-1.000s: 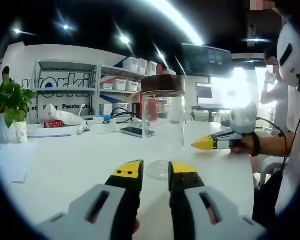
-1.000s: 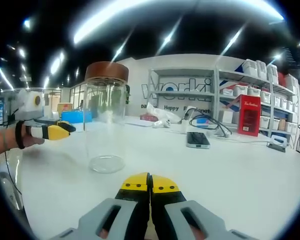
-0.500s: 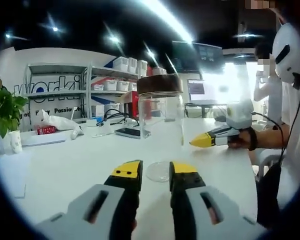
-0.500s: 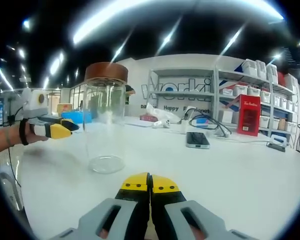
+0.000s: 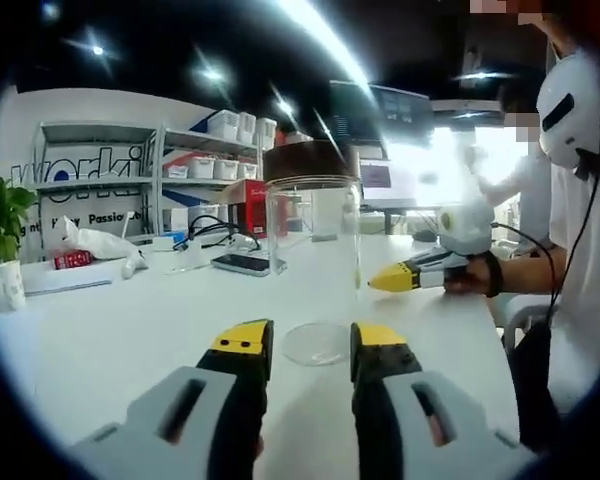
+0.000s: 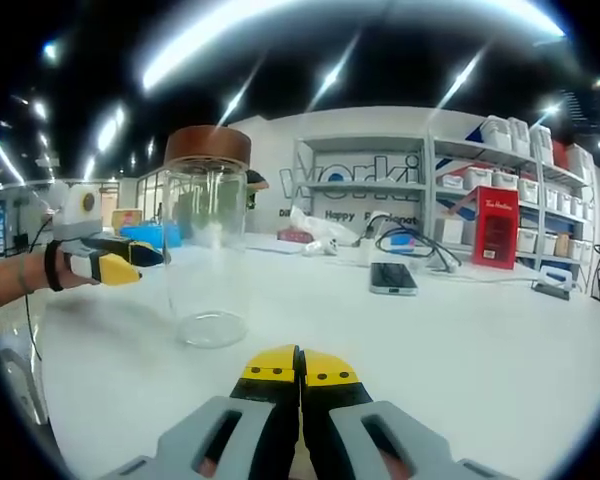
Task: Clamp the coffee can twist off the lid put the lid on the table pick up the lid cover the can tighten the lid
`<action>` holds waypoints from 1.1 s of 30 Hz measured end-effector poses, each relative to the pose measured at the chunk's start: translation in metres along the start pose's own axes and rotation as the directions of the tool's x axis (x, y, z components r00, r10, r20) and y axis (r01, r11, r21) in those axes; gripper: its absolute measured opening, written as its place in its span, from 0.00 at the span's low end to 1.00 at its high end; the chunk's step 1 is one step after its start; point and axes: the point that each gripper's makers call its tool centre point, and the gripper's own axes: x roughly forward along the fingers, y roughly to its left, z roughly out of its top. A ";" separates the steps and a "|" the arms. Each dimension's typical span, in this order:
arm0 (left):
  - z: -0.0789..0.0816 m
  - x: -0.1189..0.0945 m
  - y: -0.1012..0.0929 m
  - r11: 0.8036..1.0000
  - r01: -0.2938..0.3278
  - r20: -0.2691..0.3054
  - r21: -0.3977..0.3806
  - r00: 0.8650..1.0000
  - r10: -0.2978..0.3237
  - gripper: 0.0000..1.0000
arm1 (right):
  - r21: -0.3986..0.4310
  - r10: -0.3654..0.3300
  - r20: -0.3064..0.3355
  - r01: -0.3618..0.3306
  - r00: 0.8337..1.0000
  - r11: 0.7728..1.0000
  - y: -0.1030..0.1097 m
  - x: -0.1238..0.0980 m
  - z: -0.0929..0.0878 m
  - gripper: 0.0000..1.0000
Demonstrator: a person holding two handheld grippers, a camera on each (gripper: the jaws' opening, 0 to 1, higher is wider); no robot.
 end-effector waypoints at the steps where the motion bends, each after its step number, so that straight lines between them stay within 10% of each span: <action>1: 0.000 0.001 0.000 1.000 0.005 -0.003 0.003 1.000 -0.005 0.25 | 0.002 0.000 0.001 0.000 1.000 1.000 0.000 0.000 0.000 0.00; 33: -0.001 0.022 -0.001 0.984 0.178 0.013 0.012 0.984 -0.178 0.33 | 0.000 0.012 -0.003 -0.012 1.000 1.000 0.002 0.000 -0.001 0.00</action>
